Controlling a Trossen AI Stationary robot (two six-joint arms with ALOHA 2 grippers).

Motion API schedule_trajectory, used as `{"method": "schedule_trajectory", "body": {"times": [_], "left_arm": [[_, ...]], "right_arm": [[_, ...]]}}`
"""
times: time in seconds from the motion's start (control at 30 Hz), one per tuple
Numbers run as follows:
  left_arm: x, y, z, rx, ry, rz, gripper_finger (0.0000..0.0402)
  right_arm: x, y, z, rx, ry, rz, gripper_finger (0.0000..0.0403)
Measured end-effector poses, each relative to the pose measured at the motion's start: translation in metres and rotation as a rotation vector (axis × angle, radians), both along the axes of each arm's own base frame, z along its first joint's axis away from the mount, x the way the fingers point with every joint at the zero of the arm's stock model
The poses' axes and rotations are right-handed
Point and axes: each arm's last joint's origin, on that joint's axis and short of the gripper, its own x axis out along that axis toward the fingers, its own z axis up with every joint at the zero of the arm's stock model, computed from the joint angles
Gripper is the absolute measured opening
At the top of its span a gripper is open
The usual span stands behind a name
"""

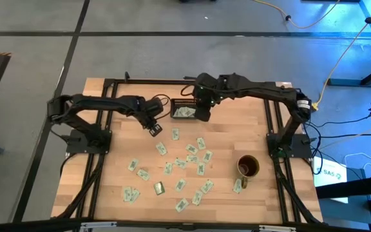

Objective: Pick and place Stevia / Truvia into bins
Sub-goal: Put the white stevia packet into the black bin

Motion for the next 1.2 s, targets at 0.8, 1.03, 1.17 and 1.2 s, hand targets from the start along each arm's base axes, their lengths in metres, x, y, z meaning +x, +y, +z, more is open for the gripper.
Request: {"method": "schedule_trajectory", "body": {"times": [0.8, 1.03, 1.17, 1.2], "left_arm": [[0.044, 0.045, 0.021, 0.163, -0.425, -0.114, 0.0003], [0.056, 0.066, -0.013, 0.134, -0.401, -0.054, 0.0003], [0.060, 0.071, -0.021, 0.125, -0.382, -0.043, 0.0003], [0.062, 0.072, -0.020, 0.124, -0.381, -0.043, 0.0003]], "right_arm": [[-0.031, 0.062, -0.076, 0.137, -0.231, 0.081, 0.0104], [-0.035, 0.084, -0.094, 0.143, -0.205, 0.147, 0.0104], [-0.040, 0.089, -0.104, 0.143, -0.177, 0.153, 0.0104], [-0.041, 0.089, -0.106, 0.140, -0.175, 0.144, 0.0104]]}}
